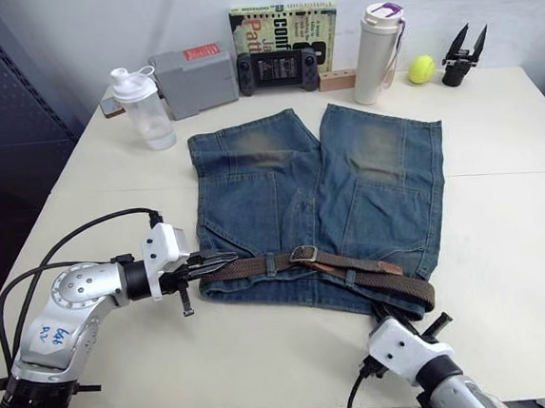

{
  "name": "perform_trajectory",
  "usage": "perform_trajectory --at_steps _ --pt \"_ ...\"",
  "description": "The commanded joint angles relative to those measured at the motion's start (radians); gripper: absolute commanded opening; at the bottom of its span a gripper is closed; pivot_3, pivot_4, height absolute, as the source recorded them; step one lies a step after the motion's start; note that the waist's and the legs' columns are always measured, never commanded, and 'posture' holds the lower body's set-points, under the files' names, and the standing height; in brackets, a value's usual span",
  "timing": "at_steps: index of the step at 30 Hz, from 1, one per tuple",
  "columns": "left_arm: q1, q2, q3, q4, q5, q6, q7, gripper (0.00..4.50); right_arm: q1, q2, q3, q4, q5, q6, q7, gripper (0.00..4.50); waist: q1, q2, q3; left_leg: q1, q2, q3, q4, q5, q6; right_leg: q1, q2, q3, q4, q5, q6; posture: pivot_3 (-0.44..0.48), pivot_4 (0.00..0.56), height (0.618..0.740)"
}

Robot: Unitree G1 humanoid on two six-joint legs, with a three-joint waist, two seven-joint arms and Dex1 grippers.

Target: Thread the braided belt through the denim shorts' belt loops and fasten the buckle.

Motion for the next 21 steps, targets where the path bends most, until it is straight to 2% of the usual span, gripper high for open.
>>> perform_trajectory --at_steps 1,8,13,15,19,21 --pt "0.001 -0.001 0.006 -0.027 -0.011 0.003 0.006 0.0 -0.001 0.003 -0.028 0.013 -0.009 0.061 0.01 0.12 0.001 0.0 0.0 0.0 0.0 0.0 0.0 0.0 0.0 0.0 0.0 0.0 0.0 0.0 0.0 0.0 0.15 0.731" --pt "0.004 -0.005 0.005 -0.027 -0.006 0.0 0.011 0.0 -0.02 -0.002 0.001 0.021 -0.031 0.088 0.03 0.12 0.0 -0.001 0.0 0.0 -0.001 0.0 0.0 0.0 0.0 0.0 0.0 0.0 0.0 0.0 0.0 0.0 0.15 0.731" --pt "-0.022 0.002 0.009 -0.004 -0.011 0.021 0.01 0.0 -0.035 0.007 0.028 -0.026 0.048 0.288 0.151 0.12 0.0 -0.005 -0.003 0.0 0.0 0.0 0.0 0.0 0.0 0.0 0.001 0.0 0.0 0.0 0.0 0.0 0.15 0.731" --pt "-0.028 0.019 0.016 0.003 -0.032 0.045 -0.016 0.0 -0.044 0.005 0.035 -0.059 0.096 0.42 0.211 0.12 0.0 -0.007 -0.004 0.0 0.0 0.0 0.0 0.0 0.0 0.0 0.001 0.0 0.0 0.0 0.0 0.0 0.15 0.731" --pt "-0.024 0.062 0.023 0.006 -0.058 0.082 -0.072 0.0 -0.08 -0.016 0.053 -0.105 0.136 0.528 0.256 0.12 0.0 -0.012 -0.008 0.001 0.001 -0.001 -0.001 -0.001 -0.001 0.0 0.002 -0.001 0.001 0.0 -0.001 0.0 0.15 0.731" --pt "-0.031 0.066 0.051 -0.008 -0.123 0.15 -0.081 0.68 -0.103 -0.02 0.06 -0.113 0.141 0.568 0.255 0.0 -0.001 -0.014 -0.01 0.001 0.002 -0.002 -0.001 -0.001 -0.001 0.0 0.003 0.0 0.001 -0.001 -0.001 0.0 0.15 0.731"
